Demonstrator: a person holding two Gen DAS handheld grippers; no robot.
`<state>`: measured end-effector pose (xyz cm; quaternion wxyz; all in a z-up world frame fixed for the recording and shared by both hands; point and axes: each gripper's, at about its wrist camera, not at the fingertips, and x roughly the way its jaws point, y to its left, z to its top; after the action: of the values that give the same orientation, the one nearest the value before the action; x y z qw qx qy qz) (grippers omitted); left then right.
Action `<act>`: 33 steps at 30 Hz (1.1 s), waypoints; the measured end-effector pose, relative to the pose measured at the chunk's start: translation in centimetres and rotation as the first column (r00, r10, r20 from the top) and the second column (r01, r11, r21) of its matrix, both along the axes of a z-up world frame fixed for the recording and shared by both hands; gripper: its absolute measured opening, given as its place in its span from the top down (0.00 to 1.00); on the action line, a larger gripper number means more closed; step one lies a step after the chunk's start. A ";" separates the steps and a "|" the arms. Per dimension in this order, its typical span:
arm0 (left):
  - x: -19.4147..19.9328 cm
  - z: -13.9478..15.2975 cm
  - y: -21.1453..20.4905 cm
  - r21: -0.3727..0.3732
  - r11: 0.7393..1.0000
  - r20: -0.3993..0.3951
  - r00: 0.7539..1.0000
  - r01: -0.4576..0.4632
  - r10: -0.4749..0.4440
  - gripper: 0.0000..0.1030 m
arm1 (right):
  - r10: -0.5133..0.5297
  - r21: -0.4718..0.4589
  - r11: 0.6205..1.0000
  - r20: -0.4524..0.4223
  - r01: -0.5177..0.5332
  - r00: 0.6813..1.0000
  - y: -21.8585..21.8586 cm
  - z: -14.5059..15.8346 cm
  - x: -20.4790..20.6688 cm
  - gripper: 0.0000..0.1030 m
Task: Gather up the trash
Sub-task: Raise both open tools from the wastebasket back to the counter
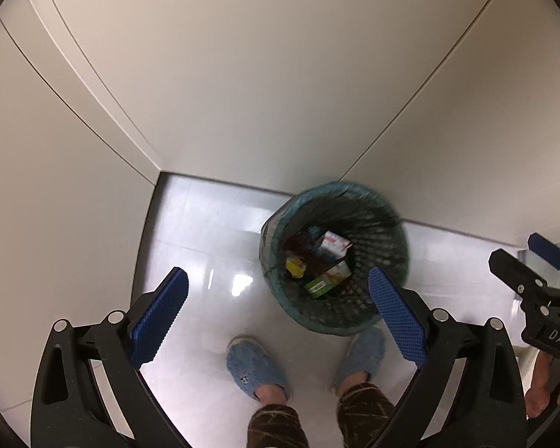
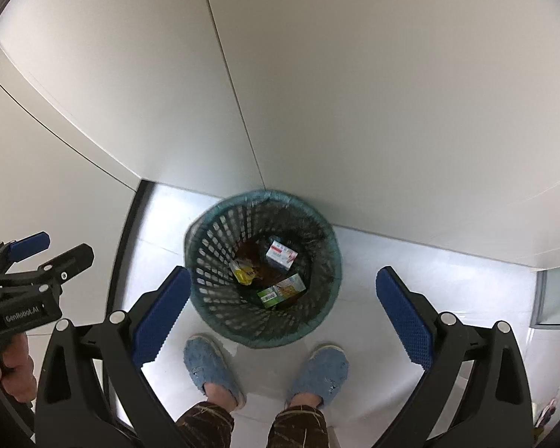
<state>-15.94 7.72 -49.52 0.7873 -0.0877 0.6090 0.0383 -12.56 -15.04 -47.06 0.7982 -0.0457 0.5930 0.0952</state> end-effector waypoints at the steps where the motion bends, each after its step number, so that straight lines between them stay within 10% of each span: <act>1: 0.0 1.5 0.0 -0.009 1.000 0.010 1.000 -0.004 0.004 0.08 | -0.007 0.000 1.000 0.012 0.007 1.000 -0.2 1.9 -0.2 0.07; 21: 2.1 33.5 -0.8 -0.003 0.998 0.257 0.964 0.067 -0.064 0.08 | -0.131 0.023 0.991 0.219 0.129 0.967 -1.9 31.2 -1.6 0.08; 33: 4.6 44.6 -0.8 0.013 0.996 0.364 0.927 0.091 -0.089 0.07 | -0.204 0.075 0.979 0.368 0.189 0.907 -4.0 43.1 1.1 0.08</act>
<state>-11.32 6.87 -4.89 0.8872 -0.0667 0.4562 -0.0158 -11.42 -19.08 -3.92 0.9027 0.0121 0.4299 0.0152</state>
